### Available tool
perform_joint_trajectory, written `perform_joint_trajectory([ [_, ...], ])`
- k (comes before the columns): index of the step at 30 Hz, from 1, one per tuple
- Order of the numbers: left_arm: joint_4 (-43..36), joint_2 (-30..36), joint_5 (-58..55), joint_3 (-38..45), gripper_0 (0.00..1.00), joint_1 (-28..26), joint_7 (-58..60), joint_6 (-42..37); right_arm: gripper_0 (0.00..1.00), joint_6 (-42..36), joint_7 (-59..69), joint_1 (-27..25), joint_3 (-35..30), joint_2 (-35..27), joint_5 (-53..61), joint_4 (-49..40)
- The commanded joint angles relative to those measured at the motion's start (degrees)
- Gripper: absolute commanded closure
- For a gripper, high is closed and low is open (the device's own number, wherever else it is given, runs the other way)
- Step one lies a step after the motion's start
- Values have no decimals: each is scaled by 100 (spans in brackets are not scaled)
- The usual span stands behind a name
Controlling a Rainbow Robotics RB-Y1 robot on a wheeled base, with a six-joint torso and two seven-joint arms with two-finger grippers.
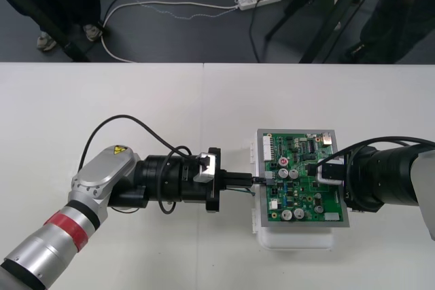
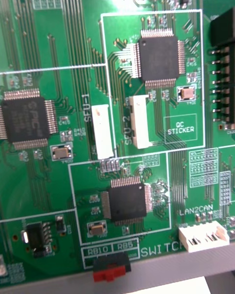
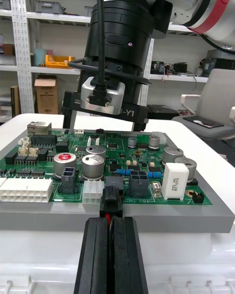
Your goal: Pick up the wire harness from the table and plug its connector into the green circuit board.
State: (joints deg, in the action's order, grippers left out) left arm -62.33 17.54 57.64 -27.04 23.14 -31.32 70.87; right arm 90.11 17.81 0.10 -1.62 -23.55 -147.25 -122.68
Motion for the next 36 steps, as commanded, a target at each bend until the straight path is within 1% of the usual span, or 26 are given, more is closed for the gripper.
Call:
perform_joint_trajectory([
  [1,-69,127,-52,-144,100,138,-454,41,0,-11,135,78,154,79,82,-133],
  [28,-113,92,-25,-153,100,147,-647,111,0,-11,-428,78,154,44,-5,-151],
  [36,-113,48,1,-161,100,147,-717,93,0,-11,-445,96,277,-71,-67,-160],
])
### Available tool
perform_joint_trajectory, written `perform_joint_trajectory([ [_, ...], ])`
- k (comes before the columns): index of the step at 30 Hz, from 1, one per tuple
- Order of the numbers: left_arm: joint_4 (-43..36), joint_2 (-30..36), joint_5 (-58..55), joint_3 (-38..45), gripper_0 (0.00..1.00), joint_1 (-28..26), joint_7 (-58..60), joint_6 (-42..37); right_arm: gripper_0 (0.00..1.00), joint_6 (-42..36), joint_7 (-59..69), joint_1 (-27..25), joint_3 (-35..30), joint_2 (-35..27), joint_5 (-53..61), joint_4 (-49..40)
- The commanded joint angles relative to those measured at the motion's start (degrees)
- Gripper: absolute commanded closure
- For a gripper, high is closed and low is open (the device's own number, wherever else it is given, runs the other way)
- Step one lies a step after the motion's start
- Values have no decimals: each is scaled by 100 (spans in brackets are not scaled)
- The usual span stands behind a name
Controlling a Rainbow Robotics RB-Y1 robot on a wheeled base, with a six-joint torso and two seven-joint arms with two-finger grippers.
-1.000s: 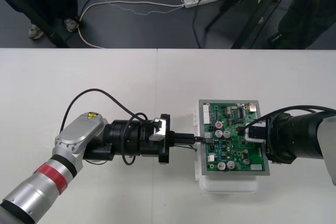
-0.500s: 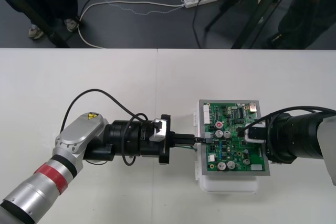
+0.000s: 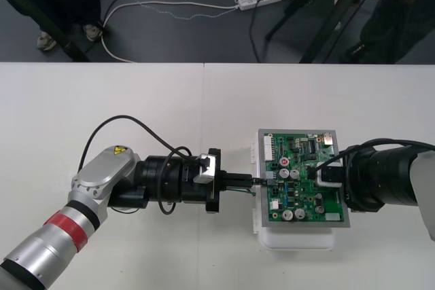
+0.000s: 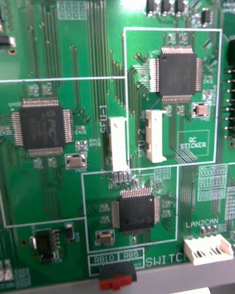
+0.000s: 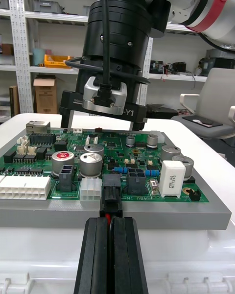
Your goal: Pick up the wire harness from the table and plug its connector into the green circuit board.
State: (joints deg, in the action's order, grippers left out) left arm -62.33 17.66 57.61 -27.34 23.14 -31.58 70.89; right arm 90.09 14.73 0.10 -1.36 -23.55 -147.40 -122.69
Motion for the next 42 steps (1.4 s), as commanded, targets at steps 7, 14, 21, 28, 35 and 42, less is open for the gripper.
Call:
perform_joint_trajectory([
  [7,-113,19,5,-123,100,156,-762,83,0,-9,-146,104,294,-97,-79,-159],
  [14,-113,-25,5,-131,100,173,-894,57,0,-9,-137,104,285,-97,-70,-159],
  [21,-113,-87,5,-123,100,208,-982,-31,0,-9,-120,104,294,-97,-70,-176],
  [28,-104,-175,-39,-123,100,252,-1034,-137,0,-9,-111,104,303,-97,-70,-185],
  [35,-104,-184,-39,-131,100,261,-1061,-190,0,-9,-102,104,329,-97,-88,-185],
  [42,-104,-175,5,-131,100,270,-1096,-269,0,-9,-93,104,347,-97,-88,-194],
])
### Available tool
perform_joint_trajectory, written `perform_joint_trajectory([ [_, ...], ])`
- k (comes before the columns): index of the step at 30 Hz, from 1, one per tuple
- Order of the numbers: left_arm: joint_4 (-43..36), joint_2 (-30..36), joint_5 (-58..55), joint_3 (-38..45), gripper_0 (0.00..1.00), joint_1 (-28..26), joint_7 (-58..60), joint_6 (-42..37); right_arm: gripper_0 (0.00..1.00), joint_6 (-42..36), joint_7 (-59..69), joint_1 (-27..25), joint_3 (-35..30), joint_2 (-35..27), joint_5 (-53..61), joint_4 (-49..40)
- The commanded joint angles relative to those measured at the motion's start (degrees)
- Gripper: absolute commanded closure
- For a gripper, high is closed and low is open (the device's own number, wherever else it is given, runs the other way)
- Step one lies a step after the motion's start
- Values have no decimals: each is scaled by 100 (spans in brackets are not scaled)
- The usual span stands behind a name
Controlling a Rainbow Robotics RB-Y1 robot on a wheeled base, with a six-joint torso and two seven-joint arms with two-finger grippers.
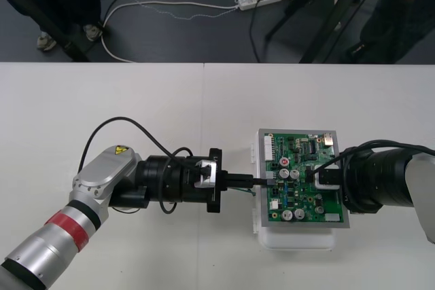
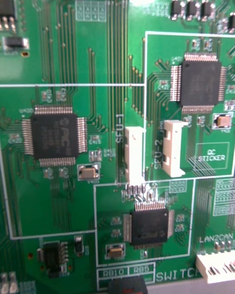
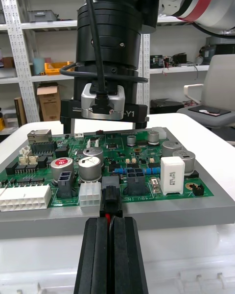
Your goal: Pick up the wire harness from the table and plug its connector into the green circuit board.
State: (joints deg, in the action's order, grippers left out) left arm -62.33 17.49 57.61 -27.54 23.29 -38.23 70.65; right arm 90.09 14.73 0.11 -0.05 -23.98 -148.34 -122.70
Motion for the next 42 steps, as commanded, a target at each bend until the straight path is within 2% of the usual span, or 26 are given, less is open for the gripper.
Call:
perform_joint_trajectory([
  [1,-104,-167,4,-112,100,255,-431,-271,0,-9,-93,103,215,-55,6,-193],
  [42,-130,0,-233,-340,100,184,-501,-183,0,-9,3,103,224,-55,24,-193],
])
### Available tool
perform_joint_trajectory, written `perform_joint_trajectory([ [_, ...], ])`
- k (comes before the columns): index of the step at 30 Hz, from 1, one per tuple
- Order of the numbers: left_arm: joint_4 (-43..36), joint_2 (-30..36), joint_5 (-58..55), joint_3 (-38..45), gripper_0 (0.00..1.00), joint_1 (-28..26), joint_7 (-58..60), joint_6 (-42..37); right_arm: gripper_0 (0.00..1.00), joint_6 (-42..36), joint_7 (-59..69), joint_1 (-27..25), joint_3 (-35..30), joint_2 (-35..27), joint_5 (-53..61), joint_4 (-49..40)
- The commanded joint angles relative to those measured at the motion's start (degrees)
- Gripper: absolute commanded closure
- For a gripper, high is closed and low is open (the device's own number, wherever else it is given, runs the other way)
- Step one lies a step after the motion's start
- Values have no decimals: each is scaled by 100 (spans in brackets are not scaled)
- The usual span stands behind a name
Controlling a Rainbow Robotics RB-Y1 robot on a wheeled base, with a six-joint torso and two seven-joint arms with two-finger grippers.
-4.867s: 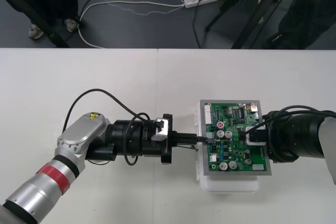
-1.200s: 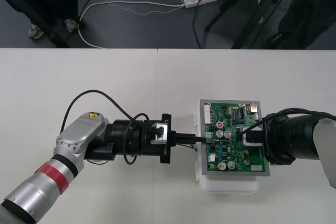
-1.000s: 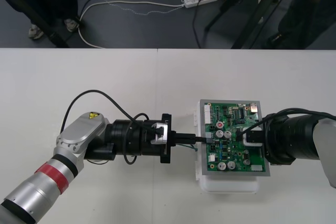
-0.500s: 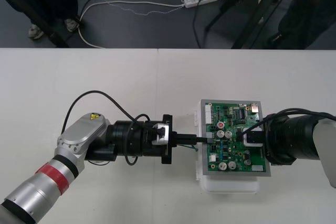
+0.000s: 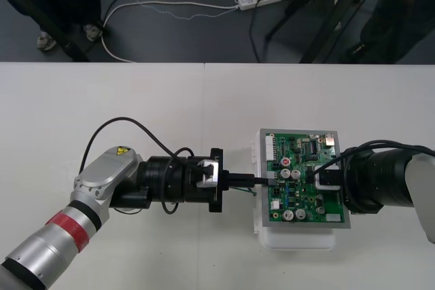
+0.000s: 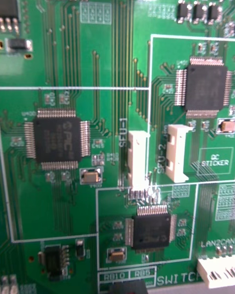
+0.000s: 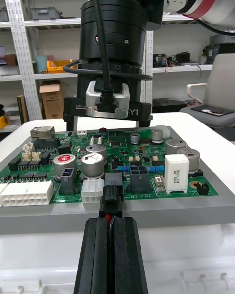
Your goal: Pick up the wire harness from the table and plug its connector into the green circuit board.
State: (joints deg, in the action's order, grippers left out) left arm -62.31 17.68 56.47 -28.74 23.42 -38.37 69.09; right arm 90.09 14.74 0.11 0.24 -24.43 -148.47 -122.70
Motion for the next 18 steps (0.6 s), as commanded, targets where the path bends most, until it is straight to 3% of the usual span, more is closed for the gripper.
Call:
perform_joint_trajectory([
  [1,-132,-10,-118,-220,100,171,-496,-28,0,-9,12,103,196,-9,28,-193],
  [18,-475,570,-285,-211,100,57,-434,-28,0,-9,56,103,196,-9,28,-184],
])
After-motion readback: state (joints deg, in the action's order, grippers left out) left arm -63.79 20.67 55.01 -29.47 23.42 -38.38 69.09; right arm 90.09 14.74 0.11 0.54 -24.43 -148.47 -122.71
